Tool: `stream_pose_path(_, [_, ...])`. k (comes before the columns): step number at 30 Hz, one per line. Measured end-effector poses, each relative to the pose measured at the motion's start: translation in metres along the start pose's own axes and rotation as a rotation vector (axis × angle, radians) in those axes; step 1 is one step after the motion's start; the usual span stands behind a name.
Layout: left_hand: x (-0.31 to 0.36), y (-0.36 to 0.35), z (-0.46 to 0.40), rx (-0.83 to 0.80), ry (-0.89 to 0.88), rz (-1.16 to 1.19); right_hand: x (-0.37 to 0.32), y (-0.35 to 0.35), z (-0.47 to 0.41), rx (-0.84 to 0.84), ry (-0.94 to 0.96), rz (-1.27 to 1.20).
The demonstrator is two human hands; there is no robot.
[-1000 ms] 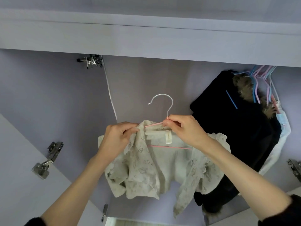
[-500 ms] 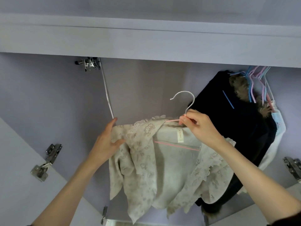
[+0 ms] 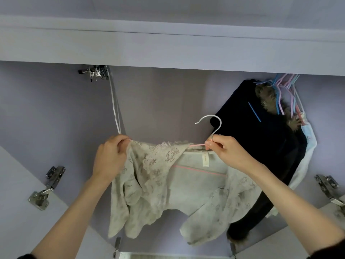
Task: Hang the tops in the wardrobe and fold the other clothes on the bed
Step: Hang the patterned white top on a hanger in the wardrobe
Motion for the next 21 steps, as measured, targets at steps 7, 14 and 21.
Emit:
stream_pose_path(7, [0.097, -0.022, 0.036, -0.109, -0.496, -0.163, -0.033, -0.028, -0.009, -0.032, 0.087, 0.035])
stream_pose_path(14, [0.087, -0.026, 0.023, -0.206, -0.307, 0.163, -0.037, -0.042, -0.002, -0.086, 0.138, 0.103])
stream_pose_path(21, [0.083, 0.001, 0.013, 0.034, -0.138, 0.219, -0.043, -0.058, 0.003, -0.136, 0.277, 0.318])
Point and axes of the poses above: each hand's wrist, its own z-axis away from the middle knuckle, its own y-axis out of the back of the hand, x = y × z, the point moved 9 cm from there along -z, towards the middle knuckle, and after that the axes turned 11 degrees about -z, right-handed, at the moved point
